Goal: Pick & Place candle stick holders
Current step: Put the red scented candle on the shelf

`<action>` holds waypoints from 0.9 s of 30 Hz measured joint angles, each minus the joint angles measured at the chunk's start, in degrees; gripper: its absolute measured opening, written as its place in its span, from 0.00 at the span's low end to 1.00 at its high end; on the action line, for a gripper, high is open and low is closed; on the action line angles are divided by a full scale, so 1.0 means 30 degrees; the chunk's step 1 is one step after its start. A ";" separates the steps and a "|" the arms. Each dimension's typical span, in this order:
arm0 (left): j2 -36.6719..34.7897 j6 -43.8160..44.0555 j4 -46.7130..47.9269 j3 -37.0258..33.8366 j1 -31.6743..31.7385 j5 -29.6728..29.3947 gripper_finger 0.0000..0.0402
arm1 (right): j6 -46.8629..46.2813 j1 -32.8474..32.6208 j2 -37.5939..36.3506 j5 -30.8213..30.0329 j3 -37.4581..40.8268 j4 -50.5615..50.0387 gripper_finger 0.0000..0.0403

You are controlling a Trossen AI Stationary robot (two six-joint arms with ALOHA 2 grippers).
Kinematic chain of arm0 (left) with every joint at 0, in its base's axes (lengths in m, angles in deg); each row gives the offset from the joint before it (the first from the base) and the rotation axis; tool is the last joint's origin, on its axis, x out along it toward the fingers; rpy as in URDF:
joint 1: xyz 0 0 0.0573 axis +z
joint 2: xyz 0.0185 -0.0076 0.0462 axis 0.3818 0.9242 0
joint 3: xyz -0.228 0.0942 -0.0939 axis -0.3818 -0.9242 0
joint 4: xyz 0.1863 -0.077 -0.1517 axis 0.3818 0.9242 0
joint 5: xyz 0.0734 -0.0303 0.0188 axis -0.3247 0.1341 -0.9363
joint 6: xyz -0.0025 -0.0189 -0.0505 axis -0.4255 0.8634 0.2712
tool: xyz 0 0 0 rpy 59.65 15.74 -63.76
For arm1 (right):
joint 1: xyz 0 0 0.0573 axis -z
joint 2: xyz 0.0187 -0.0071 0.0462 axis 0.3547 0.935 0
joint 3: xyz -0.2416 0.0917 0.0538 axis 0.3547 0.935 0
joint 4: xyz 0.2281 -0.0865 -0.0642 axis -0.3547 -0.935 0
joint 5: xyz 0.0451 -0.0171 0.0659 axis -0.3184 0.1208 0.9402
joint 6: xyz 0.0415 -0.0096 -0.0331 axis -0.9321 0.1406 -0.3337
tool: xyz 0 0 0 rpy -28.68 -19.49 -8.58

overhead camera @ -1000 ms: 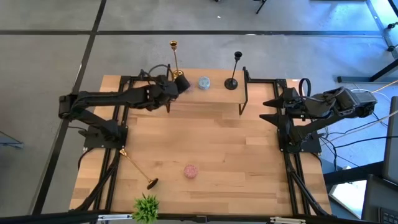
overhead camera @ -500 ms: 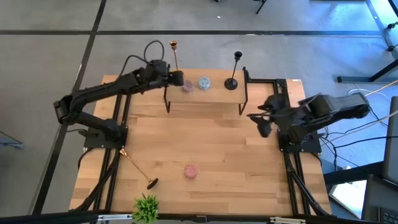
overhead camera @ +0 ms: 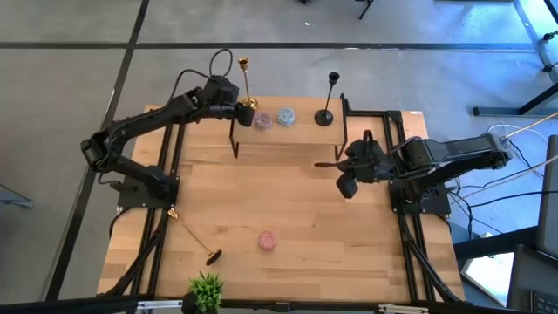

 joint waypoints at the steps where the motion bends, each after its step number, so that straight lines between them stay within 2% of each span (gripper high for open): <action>1: 0.0008 -0.0062 -0.0045 0.0007 0.0091 -0.0007 0.00 | 0.0000 0.0117 0.0002 0.0079 0.0000 0.0093 0.02; 9: 0.0682 -0.1366 -0.0031 0.0007 0.0325 0.1247 0.00 | -0.1184 0.0363 0.0061 -0.0531 0.0000 0.0130 0.01; 14: 0.1178 -0.2233 -0.0945 0.0001 -0.0213 0.1073 0.00 | -0.2224 0.0363 0.0199 -0.1416 0.0000 0.0334 0.01; 20: 0.1268 -0.2838 -0.1004 0.0007 -0.0887 -0.1057 0.00 | -0.2375 0.0357 0.0472 -0.1560 -0.0006 0.1213 0.01; 27: 0.1268 -0.3202 -0.0956 0.0000 -0.1537 -0.1964 0.00 | -0.2368 0.0319 0.0534 -0.1516 0.0000 0.1282 0.01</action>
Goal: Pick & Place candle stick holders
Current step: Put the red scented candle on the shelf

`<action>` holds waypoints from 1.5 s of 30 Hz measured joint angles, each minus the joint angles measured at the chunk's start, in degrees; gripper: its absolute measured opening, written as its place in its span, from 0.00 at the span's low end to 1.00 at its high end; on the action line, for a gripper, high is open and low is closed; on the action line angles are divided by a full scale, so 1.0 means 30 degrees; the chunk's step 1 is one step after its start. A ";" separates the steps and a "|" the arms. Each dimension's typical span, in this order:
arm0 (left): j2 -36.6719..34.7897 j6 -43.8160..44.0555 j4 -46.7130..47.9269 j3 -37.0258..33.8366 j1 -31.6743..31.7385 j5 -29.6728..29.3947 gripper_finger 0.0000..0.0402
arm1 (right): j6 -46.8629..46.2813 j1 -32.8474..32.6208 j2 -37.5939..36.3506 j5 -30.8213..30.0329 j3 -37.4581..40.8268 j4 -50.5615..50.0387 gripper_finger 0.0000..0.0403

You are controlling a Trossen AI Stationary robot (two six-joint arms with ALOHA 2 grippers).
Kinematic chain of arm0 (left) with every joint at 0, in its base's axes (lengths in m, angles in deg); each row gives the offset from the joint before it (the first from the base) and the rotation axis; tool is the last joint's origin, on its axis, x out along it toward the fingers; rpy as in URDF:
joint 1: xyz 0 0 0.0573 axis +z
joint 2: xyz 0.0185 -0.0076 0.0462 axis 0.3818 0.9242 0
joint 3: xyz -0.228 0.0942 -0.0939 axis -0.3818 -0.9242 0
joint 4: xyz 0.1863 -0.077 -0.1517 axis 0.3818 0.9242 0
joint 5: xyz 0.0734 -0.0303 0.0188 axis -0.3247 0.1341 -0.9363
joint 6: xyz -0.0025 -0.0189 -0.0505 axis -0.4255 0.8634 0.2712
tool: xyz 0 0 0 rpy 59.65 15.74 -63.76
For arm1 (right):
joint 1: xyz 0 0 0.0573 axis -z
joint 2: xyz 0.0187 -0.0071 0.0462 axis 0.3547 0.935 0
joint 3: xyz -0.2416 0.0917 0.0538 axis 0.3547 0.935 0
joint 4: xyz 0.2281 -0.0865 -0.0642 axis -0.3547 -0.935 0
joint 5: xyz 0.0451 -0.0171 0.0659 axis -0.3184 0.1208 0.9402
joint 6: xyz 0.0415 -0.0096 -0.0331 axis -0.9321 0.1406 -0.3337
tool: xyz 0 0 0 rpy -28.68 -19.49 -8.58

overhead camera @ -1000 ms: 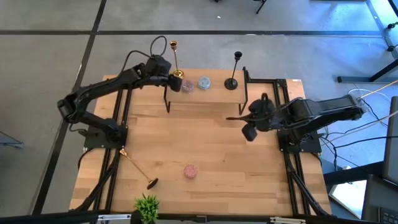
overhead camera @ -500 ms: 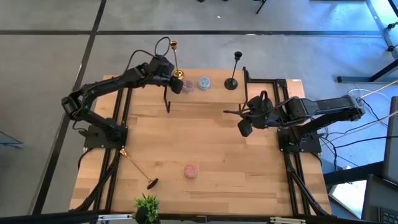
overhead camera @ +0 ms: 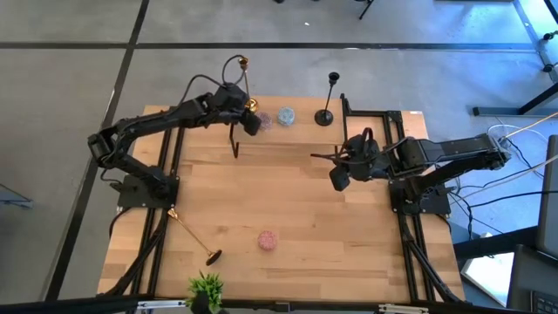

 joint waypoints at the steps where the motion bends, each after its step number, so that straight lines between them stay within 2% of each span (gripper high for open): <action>1: 0.0000 0.0000 -0.0007 0.0000 -0.0121 -0.0265 0.00 | -0.0007 0.0000 0.0000 0.0007 0.0000 0.0000 0.01; 11: 0.0000 0.0117 -0.0077 0.0000 -0.1734 -0.3752 0.00 | -0.0007 -0.0070 -0.0007 0.0109 0.0000 0.0124 0.01; 19: 0.0000 0.0112 -0.0080 0.0000 -0.2473 -0.4721 0.00 | -0.0080 -0.0189 -0.0007 0.0117 0.0000 0.0165 0.01; 23: 0.0000 0.0146 -0.0101 0.0003 -0.2456 -0.4723 0.00 | -0.0080 -0.0309 -0.0007 0.0117 0.0000 0.0434 0.01; 45: 0.0000 -0.0146 -0.0787 0.0007 -0.2692 -0.2040 0.00 | -0.0583 -0.0940 -0.0007 -0.0536 0.0000 0.0532 0.01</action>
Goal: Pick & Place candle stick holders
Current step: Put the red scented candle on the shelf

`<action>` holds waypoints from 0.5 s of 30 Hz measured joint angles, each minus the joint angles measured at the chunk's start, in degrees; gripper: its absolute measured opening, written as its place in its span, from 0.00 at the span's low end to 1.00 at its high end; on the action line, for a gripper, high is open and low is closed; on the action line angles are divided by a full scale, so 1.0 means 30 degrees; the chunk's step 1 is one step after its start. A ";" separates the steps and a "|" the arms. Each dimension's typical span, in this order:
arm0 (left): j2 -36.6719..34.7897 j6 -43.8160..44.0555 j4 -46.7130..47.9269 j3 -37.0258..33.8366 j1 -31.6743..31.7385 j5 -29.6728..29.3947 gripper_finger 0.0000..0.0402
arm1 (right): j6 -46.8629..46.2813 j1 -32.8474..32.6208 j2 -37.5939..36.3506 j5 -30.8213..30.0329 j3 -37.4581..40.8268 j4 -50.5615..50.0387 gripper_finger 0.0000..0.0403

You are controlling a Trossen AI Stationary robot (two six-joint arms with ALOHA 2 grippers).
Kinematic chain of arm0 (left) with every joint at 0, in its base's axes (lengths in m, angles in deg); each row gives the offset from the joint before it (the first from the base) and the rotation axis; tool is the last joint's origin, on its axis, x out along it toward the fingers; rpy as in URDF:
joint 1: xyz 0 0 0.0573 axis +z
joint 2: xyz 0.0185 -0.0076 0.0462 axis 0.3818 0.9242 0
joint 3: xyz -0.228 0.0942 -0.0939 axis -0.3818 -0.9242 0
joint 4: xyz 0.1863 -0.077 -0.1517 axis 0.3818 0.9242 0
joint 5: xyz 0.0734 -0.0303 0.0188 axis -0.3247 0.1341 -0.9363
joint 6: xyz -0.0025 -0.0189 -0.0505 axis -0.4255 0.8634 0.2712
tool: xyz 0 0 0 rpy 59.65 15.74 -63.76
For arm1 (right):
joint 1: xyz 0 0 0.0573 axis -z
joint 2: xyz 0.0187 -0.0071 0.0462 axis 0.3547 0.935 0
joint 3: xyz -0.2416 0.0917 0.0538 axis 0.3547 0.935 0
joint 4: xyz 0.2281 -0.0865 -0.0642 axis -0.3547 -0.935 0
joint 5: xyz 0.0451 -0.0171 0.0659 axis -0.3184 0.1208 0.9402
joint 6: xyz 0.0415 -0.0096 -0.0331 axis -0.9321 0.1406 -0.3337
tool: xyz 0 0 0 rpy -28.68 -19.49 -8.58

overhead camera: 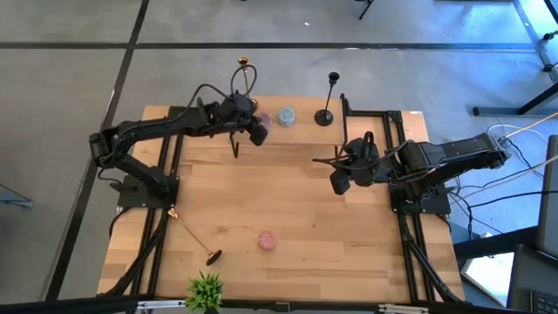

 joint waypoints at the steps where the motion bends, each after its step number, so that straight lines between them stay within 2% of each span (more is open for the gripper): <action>1: -0.0007 0.0000 -0.0007 -0.0007 -0.0033 0.0074 0.00 | 0.0000 0.0000 0.0000 -0.0018 0.0000 0.0000 0.01; 8: -0.0007 0.0109 0.0260 -0.0007 -0.0107 0.0255 0.00 | 0.0000 0.0000 0.0000 -0.0171 0.0000 0.0000 0.01; 12: -0.0080 0.0081 -0.0058 -0.0007 -0.0238 -0.1825 0.00 | 0.0006 0.0000 0.0000 -0.0175 0.0000 -0.0007 0.01; 15: -0.0095 0.0015 -0.0199 0.0001 -0.0013 -0.2147 0.00 | 0.0009 0.0000 0.0000 -0.0229 0.0000 -0.0015 0.01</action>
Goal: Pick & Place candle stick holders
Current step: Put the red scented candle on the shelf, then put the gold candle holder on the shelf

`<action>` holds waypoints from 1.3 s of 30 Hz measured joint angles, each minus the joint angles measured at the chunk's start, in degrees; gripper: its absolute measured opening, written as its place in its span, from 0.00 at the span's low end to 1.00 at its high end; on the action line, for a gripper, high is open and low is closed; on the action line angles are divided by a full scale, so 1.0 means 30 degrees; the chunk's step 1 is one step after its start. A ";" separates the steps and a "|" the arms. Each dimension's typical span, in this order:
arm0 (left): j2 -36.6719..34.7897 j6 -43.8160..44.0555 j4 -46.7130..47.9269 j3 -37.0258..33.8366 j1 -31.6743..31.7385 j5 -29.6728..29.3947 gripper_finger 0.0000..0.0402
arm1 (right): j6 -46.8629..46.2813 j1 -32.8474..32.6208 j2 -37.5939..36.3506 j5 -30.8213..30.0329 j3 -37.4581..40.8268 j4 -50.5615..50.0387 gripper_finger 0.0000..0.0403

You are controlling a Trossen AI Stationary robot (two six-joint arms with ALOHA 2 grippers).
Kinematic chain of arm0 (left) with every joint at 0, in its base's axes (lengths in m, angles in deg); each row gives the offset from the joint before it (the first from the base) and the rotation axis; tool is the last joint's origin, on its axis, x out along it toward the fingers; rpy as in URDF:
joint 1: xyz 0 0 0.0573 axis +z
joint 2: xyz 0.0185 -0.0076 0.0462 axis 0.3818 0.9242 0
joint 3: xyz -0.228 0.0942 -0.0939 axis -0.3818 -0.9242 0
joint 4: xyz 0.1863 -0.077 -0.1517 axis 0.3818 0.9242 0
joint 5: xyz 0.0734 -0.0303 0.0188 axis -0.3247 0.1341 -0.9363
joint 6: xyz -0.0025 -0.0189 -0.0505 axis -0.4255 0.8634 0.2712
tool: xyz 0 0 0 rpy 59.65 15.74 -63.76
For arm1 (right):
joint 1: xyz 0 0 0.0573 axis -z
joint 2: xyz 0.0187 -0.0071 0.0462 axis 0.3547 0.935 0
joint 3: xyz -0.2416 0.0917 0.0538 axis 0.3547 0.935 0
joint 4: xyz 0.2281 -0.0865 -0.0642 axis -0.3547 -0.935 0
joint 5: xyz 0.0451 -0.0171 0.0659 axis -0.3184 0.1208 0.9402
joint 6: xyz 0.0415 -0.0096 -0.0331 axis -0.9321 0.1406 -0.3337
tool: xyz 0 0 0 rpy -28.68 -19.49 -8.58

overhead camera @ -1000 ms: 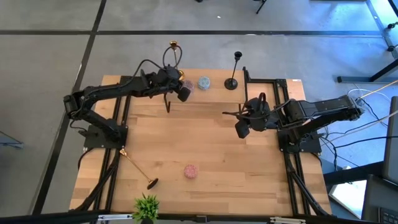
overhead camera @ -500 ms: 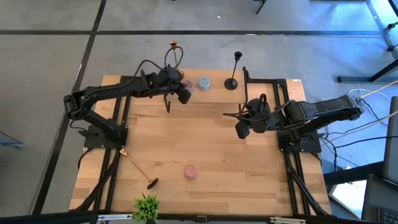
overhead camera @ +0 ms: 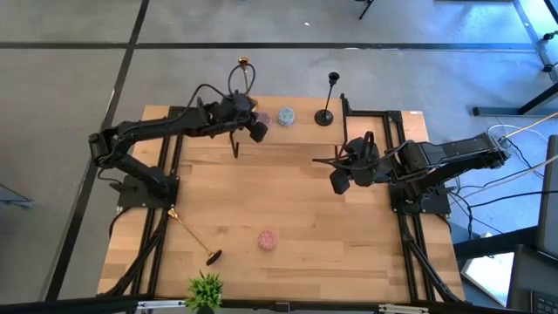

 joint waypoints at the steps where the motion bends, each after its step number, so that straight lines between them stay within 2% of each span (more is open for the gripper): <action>1: 0.0000 0.0000 0.0076 0.0000 0.0066 -0.0076 0.00 | 0.0014 0.0000 0.0000 0.0000 0.0000 0.0000 0.01; 5: 0.0102 0.0000 0.0379 -0.0001 0.0096 -0.1441 0.00 | 0.0144 0.0007 0.0000 -0.0146 0.0000 -0.0012 0.01; 7: 0.0200 0.0000 0.0210 -0.0001 0.0159 -0.1479 0.00 | 0.0185 0.0007 0.0000 -0.0146 0.0000 -0.0015 0.01; 18: 0.1339 -0.0002 0.0489 0.0000 0.0361 0.0775 0.00 | 0.0283 0.0008 -0.0007 -0.0284 0.0000 -0.0073 0.01; 23: 0.1437 0.0095 0.0352 0.0000 0.0059 0.0588 0.00 | 0.0283 0.0015 -0.0007 -0.0277 0.0000 -0.0085 0.01; 27: 0.0867 -0.0022 0.0466 0.0000 -0.0130 -0.0603 0.00 | 0.0217 0.0015 -0.0007 -0.0277 0.0000 -0.0145 0.01; 39: -0.1706 0.0301 0.1512 0.0000 -0.0411 -0.0787 0.00 | 0.0217 0.0044 -0.0007 -0.0277 0.0000 0.0015 0.01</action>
